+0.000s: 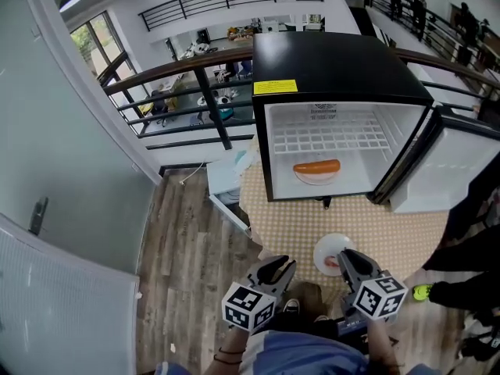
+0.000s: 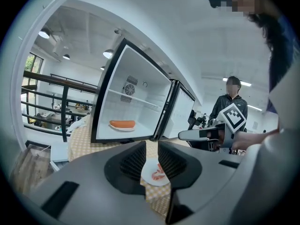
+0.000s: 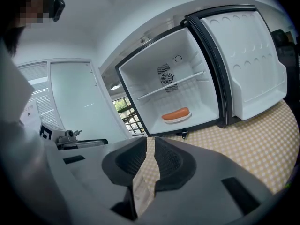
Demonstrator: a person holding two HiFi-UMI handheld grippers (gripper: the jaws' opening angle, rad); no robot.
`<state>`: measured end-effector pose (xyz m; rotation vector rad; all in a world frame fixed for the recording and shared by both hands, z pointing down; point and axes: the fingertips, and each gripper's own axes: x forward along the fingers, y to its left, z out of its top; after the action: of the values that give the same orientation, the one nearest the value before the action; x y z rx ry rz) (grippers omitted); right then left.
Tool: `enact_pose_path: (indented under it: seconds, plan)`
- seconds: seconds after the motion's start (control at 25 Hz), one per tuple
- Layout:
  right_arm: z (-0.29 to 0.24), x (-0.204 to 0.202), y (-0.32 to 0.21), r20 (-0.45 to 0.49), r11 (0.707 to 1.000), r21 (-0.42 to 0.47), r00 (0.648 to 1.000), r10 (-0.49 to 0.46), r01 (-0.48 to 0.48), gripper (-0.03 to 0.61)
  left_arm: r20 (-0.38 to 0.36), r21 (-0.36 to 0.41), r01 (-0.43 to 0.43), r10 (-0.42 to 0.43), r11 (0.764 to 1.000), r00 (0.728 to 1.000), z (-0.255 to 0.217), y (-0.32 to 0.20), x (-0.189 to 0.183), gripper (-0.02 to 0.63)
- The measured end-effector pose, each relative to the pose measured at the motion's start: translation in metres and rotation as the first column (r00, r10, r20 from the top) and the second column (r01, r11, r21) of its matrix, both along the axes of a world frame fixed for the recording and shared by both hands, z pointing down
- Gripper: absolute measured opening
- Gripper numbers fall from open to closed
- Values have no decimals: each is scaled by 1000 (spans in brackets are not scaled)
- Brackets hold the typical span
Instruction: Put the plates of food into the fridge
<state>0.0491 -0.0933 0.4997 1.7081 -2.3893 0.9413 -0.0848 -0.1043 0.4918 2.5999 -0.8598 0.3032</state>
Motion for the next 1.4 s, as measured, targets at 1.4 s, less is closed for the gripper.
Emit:
enact_pose_path:
  seconds: [1.4]
  plan:
    - [69, 99, 63, -37, 990, -111, 996, -87, 82, 64, 179, -81, -53, 67, 995, 982, 77, 66, 83, 43]
